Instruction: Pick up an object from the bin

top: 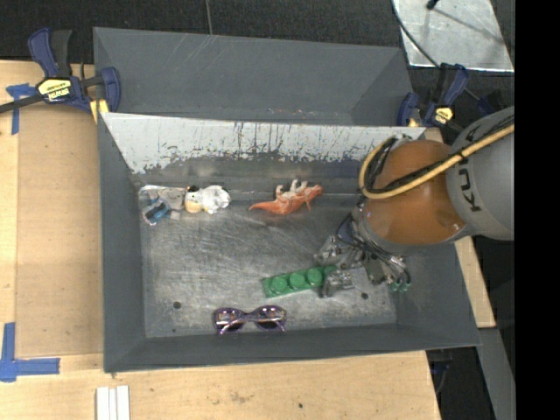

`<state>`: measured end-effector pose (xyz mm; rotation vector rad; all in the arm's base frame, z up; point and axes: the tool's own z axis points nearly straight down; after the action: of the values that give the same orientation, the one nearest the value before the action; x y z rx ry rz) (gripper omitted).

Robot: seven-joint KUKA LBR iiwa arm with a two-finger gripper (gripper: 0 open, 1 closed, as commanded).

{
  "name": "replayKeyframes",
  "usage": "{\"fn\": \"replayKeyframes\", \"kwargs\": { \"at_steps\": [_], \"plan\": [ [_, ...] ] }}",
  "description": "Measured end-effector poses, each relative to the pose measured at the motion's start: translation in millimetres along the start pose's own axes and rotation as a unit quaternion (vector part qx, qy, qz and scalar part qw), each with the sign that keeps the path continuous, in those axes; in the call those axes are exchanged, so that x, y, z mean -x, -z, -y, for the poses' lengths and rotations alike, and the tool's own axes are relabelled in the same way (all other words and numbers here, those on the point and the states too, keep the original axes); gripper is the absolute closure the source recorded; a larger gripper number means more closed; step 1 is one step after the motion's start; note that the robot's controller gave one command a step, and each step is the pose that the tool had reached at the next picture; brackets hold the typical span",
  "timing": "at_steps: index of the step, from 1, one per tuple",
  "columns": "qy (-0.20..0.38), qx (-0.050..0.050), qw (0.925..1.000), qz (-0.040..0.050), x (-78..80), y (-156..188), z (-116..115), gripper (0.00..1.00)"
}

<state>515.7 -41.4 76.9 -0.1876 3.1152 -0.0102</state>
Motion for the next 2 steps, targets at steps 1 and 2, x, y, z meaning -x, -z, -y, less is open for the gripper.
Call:
{"fn": "replayKeyframes", "kwargs": {
  "at_steps": [1, 2],
  "plan": [
    [-0.006, 0.004, 0.9999, -0.0125, -2.2, 39, -7, 1.00],
    [-0.009, 0.004, 0.9999, -0.0115, -6.4, 100, -11, 1.00]
  ]
}}
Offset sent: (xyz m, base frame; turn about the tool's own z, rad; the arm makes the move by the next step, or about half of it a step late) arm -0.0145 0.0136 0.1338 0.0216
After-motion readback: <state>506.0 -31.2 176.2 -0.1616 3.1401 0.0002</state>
